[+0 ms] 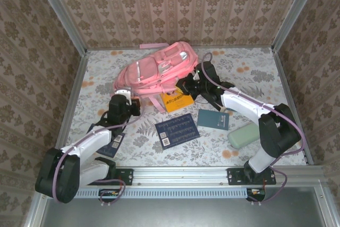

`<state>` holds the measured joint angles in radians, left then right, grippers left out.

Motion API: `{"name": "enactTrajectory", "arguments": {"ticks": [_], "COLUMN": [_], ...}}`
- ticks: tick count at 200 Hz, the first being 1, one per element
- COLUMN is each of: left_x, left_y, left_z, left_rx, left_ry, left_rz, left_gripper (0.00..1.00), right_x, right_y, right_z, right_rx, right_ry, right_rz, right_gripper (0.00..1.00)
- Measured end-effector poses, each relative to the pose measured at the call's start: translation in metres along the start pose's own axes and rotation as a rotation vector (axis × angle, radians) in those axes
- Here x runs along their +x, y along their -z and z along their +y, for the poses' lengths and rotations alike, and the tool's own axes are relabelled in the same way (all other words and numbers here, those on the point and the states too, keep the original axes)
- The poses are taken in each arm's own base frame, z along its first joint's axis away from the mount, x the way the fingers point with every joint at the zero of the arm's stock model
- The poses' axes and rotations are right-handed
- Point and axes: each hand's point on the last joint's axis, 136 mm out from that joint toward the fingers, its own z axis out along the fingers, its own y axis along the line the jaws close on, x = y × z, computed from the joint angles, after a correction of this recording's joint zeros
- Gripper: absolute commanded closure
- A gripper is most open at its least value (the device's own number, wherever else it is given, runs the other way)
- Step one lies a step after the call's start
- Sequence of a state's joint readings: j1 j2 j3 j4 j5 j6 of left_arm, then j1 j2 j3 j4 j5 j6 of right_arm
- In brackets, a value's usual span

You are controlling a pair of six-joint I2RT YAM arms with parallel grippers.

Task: Pack books, pencil case, and school supplies into a backpack

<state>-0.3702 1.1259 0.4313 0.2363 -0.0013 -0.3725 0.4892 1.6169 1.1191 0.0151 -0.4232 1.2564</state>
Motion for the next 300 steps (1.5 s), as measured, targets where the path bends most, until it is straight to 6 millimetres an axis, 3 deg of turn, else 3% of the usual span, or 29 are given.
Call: {"name": "enactTrajectory", "arguments": {"ticks": [33,74,93,110,122,147,174,197,226,268,300], "left_x": [0.004,0.009,0.011,0.019,0.027,0.044,0.062,0.068,0.074,0.083,0.084], "left_y": [-0.005,-0.003,0.003,0.009,0.012,0.016,0.008,-0.003,-0.011,-0.016,-0.015], "left_z": [0.029,0.014,-0.01,-0.039,-0.062,-0.106,-0.143,-0.168,-0.179,-0.183,-0.185], "left_rx": [-0.084,-0.023,0.046,0.127,0.188,0.302,0.367,0.405,0.422,0.427,0.43], "left_ry": [0.043,0.027,-0.018,-0.071,-0.111,-0.181,-0.24,-0.266,-0.275,-0.284,-0.288], "left_rz": [0.058,0.081,0.087,0.103,0.127,0.187,0.266,0.303,0.332,0.368,0.369], "left_gripper": [1.0,1.0,1.0,1.0,1.0,1.0,1.0,1.0,1.0,1.0,1.0], "right_x": [-0.014,-0.036,-0.059,-0.088,-0.113,-0.152,-0.162,-0.142,-0.087,-0.005,0.018], "right_y": [0.007,0.015,0.016,0.015,0.014,0.014,0.027,0.037,0.041,0.01,-0.01], "right_z": [-0.007,-0.021,-0.024,-0.027,-0.029,-0.038,-0.052,-0.06,-0.066,-0.075,-0.074], "right_rx": [0.014,0.059,0.08,0.102,0.121,0.164,0.237,0.262,0.274,0.285,0.283], "right_ry": [0.003,0.035,0.052,0.071,0.085,0.1,0.103,0.1,0.107,0.08,0.062], "right_rz": [-0.024,-0.038,-0.058,-0.092,-0.117,-0.163,-0.2,-0.184,-0.115,0.033,0.077], "right_gripper": [1.0,0.96,0.88,0.6,0.49,0.36,0.33,0.36,0.47,0.51,0.53]}}
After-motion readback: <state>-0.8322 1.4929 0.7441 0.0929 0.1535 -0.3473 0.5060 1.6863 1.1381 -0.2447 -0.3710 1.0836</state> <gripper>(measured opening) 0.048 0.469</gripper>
